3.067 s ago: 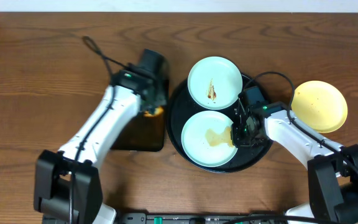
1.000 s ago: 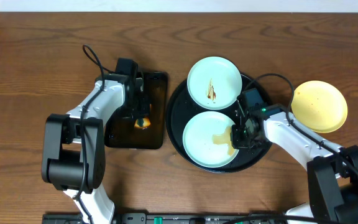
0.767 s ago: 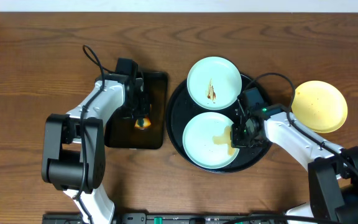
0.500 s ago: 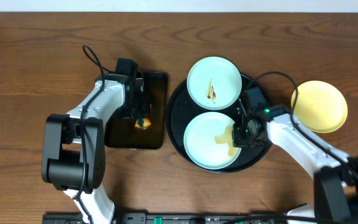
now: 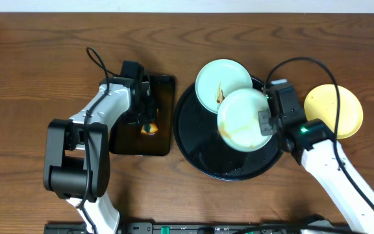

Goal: Clean dirty plates on tray and stack at the side
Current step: 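Lift and tilt the lower light-green plate with the right gripper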

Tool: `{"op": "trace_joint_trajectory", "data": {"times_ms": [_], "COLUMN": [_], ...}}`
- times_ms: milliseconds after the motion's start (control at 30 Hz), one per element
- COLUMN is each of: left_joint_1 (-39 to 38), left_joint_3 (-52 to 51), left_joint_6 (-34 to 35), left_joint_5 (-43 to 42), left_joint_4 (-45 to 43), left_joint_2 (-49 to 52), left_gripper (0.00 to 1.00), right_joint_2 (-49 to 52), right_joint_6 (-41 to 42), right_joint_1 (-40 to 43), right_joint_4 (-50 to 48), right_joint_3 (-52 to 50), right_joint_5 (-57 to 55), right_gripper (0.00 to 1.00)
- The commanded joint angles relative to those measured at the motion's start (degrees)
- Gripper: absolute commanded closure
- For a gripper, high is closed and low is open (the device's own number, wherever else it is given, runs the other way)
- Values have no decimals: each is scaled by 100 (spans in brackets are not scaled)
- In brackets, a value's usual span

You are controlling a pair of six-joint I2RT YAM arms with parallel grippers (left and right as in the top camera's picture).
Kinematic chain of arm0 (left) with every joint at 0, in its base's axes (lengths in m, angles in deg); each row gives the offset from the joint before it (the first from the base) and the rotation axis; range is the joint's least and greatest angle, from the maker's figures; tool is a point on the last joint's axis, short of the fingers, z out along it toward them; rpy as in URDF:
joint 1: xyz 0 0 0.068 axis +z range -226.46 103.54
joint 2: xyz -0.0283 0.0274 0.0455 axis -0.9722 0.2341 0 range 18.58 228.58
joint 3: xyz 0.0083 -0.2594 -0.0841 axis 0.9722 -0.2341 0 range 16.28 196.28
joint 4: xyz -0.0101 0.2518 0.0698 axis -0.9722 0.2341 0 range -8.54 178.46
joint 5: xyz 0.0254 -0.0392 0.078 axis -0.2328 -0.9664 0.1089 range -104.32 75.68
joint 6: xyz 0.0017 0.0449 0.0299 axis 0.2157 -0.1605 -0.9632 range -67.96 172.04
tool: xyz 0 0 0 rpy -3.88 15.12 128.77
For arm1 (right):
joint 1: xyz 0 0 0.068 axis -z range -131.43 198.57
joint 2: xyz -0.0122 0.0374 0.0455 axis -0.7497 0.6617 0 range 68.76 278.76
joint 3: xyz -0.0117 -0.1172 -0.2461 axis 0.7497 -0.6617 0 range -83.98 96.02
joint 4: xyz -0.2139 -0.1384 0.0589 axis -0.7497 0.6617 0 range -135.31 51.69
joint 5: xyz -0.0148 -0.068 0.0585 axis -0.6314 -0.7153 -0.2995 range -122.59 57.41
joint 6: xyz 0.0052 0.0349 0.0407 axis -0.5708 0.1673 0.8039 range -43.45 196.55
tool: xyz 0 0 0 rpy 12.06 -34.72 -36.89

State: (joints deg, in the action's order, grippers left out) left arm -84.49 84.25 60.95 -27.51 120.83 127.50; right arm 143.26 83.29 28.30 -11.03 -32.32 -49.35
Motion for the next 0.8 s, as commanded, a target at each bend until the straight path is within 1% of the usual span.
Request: {"op": "trace_joint_trajectory", "data": {"times_ms": [0,100,200,533,767], "left_joint_1": [-4,-4,-4,-4,-4], "left_joint_3": [-72,-72,-72,-72,-72], "left_joint_6": [-90,-90,-90,-90,-90], "left_joint_5": [-72,-72,-72,-70,-70], "left_joint_4": [83,81,81,59,59], "left_joint_2": [48,48,48,48,48], "left_gripper": [92,92,92,92,92], "right_joint_2": [-343,-492,-529,-529,-525], "right_joint_6": [-844,-1381,-1818,-2723,-3263], "right_joint_1": [-68,-205,-446,-1554,-2286], "right_joint_4": [-256,-452,-527,-811,-896], "right_joint_3": [188,203,203,203,203], "right_joint_5": [-715,-868,-1344,-2868,-3014], "right_gripper": [99,99,99,99,99]}}
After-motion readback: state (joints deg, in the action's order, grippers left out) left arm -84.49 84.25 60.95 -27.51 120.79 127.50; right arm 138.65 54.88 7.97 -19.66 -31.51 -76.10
